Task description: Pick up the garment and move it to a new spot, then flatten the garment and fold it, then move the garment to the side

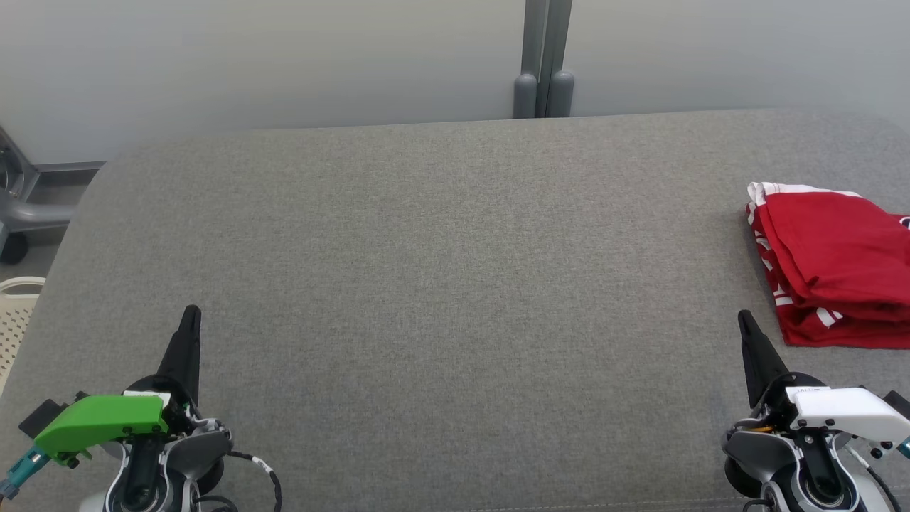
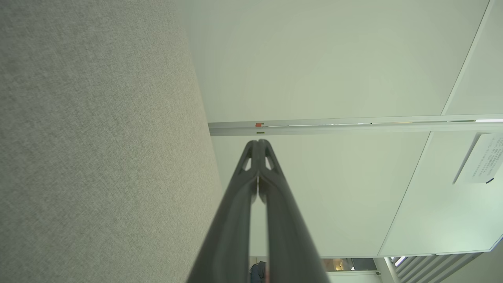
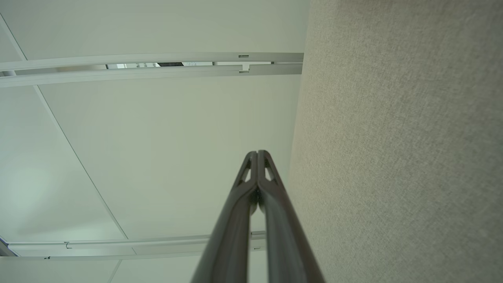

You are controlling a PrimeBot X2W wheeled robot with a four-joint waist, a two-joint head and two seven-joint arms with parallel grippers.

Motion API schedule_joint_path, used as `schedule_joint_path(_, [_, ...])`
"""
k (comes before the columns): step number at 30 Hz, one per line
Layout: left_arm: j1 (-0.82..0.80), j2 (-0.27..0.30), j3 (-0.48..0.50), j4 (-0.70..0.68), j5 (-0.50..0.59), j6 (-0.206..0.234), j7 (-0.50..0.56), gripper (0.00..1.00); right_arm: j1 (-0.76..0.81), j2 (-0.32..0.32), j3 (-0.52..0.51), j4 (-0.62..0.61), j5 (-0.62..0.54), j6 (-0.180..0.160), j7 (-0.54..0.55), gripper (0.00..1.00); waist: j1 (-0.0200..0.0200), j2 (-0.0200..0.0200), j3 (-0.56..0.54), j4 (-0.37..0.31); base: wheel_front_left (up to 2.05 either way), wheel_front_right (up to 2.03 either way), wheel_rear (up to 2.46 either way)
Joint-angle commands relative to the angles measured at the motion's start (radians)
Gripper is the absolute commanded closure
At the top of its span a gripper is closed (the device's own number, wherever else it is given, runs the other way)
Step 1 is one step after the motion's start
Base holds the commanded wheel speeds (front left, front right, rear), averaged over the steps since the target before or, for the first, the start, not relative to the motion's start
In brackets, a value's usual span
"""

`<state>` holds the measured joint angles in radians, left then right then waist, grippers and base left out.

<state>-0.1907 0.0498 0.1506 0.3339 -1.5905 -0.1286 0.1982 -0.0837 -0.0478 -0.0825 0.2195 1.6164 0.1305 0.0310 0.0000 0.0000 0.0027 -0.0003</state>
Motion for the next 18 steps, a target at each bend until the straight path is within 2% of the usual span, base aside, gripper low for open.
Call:
schedule_joint_path(1, [-0.013, 0.001, 0.002, -0.002, -0.011, -0.005, 0.001, 1.0, -0.004, -0.005, -0.001, -0.005, 0.004, 0.0, 0.001, 1.0, 0.0, 0.0, 0.0, 0.0, 0.0, 0.0, 0.0])
schedule_joint_path(18, [-0.013, 0.001, 0.002, -0.002, -0.011, -0.005, 0.001, 1.0, -0.004, -0.005, -0.001, -0.005, 0.004, 0.0, 0.001, 1.0, 0.0, 0.0, 0.0, 0.0, 0.0, 0.0, 0.0])
